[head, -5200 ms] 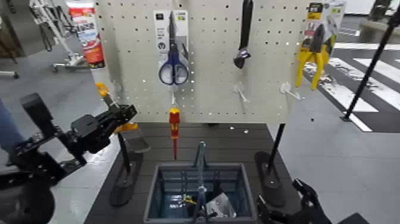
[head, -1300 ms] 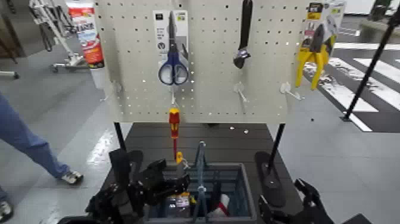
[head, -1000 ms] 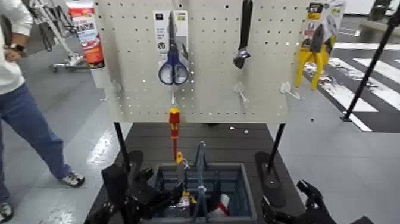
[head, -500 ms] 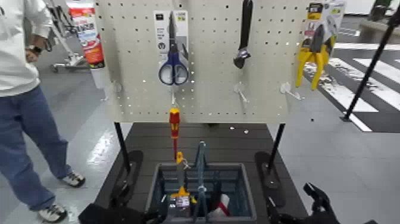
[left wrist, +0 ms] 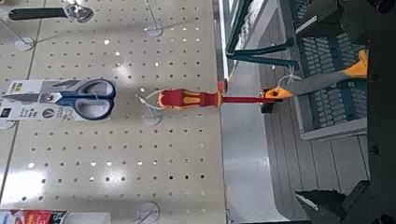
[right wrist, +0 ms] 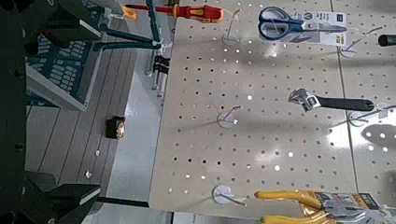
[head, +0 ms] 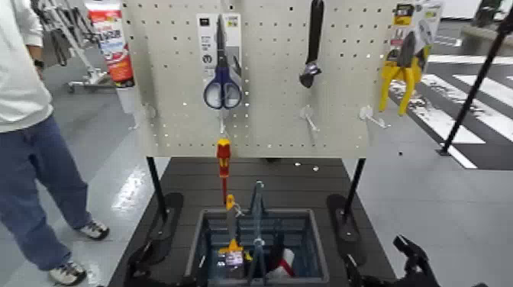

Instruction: Put the yellow paint brush into the crate.

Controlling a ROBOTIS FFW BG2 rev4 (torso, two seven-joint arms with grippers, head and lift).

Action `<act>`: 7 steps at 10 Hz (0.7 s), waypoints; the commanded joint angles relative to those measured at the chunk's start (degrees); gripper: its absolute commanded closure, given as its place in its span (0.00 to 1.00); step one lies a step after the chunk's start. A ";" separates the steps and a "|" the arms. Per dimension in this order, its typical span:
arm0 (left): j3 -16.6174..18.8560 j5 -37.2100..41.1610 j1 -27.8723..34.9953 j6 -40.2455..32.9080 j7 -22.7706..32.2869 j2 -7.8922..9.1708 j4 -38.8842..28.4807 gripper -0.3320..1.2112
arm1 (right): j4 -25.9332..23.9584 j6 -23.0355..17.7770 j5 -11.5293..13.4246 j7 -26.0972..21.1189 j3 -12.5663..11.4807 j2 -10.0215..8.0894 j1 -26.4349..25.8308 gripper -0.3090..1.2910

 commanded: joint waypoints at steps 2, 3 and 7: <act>-0.33 0.53 0.72 -0.97 0.67 -5.09 0.15 0.27 | 0.04 0.16 0.39 -0.08 -0.16 -0.06 0.01 0.28; -0.33 0.44 0.54 -0.88 0.67 -4.92 0.24 0.27 | 0.04 0.07 0.56 -0.08 -0.16 -0.06 -0.08 0.28; -0.51 0.44 0.37 -0.79 0.67 -4.74 0.32 0.27 | 0.13 -0.72 1.35 -2.63 0.45 0.11 0.27 0.28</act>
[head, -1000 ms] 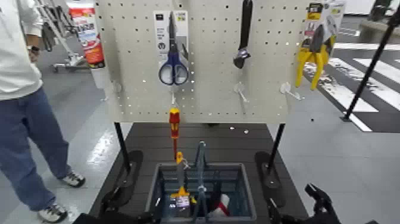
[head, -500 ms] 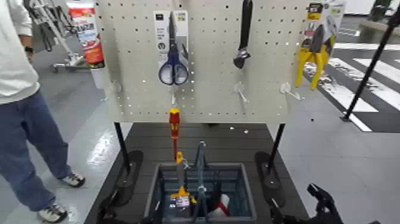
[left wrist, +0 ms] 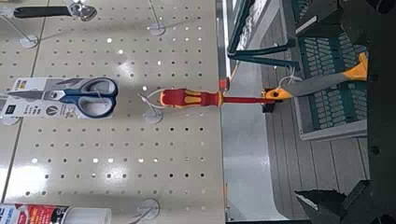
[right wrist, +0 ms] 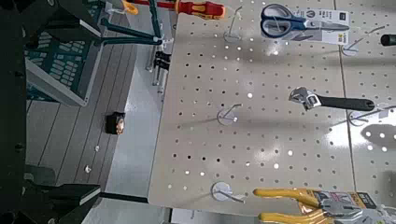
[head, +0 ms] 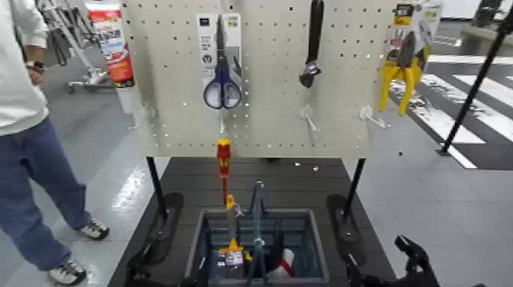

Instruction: Put the yellow paint brush into the crate.

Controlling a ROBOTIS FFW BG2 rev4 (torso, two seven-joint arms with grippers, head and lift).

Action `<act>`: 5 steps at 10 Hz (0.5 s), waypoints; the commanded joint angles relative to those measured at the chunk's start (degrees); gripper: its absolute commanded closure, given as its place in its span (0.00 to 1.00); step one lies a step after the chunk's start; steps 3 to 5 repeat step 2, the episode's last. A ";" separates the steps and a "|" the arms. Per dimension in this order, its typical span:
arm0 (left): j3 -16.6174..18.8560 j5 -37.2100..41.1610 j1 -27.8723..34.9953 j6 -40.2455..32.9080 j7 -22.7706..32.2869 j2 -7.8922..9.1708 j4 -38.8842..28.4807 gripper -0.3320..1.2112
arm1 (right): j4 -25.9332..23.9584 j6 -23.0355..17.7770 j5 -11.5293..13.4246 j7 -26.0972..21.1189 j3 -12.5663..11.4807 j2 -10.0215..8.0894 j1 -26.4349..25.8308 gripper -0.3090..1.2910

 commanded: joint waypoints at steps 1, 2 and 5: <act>-0.10 -0.05 -0.03 -0.01 0.00 -4.75 0.00 0.27 | -0.24 -0.40 0.80 -1.56 0.30 0.09 0.42 0.28; -0.18 -0.14 -0.12 -0.01 0.00 -4.75 0.00 0.27 | -0.41 -0.40 0.80 -1.74 0.30 0.00 0.59 0.28; -0.18 -0.14 -0.12 -0.01 0.00 -4.75 0.00 0.27 | -0.41 -0.40 0.80 -1.74 0.30 0.00 0.59 0.28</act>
